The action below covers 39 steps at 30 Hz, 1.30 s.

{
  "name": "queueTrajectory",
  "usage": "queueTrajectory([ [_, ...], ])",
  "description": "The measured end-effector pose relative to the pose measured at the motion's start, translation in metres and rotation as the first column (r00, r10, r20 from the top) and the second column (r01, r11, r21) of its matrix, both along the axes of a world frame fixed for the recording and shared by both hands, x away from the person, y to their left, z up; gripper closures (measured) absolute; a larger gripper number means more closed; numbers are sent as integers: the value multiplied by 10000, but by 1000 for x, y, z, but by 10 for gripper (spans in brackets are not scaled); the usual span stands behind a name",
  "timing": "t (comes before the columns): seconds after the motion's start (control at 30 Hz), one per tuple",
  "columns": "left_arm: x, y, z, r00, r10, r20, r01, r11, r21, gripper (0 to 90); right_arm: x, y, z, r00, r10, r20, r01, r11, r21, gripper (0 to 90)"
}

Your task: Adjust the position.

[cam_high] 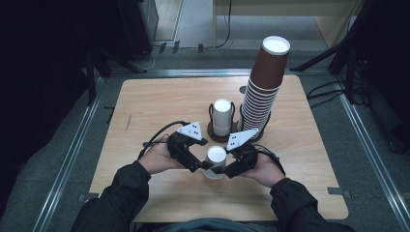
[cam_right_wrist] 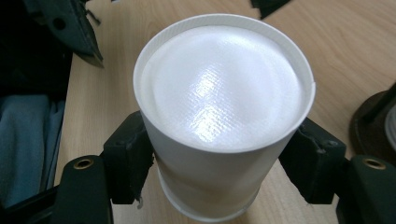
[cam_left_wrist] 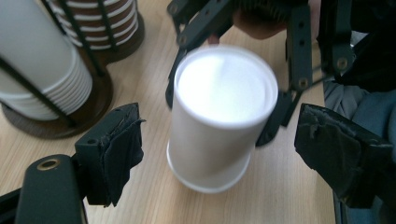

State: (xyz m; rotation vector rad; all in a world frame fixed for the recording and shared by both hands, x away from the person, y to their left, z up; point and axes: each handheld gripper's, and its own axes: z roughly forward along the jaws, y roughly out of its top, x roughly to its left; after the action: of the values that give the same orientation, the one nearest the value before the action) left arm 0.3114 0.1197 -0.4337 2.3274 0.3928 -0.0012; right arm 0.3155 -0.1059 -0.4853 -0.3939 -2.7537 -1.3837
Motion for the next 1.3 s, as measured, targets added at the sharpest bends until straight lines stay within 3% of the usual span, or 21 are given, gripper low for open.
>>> queueTrajectory([
  [0.2,-1,14,-7,9976,468,-517,-479,9986,-200,112,4,-12,3,9995,-293,128,280,9952,934,312],
  [0.4,-1,19,-19,9944,374,-989,-434,9973,-591,72,4,-16,7,9994,-335,29,325,9840,1751,312],
  [0.7,3,10,-34,9930,323,-1135,-348,9992,-200,48,3,-14,6,9998,-199,-15,197,9713,2369,312],
  [0.9,3,6,-36,9933,167,-1147,-203,9993,-304,49,3,-12,7,9997,-55,-247,128,9510,3089,311],
  [1.3,3,5,-37,9925,28,-1225,-94,9985,-539,138,0,-5,7,9978,120,-651,127,9303,3666,310],
])
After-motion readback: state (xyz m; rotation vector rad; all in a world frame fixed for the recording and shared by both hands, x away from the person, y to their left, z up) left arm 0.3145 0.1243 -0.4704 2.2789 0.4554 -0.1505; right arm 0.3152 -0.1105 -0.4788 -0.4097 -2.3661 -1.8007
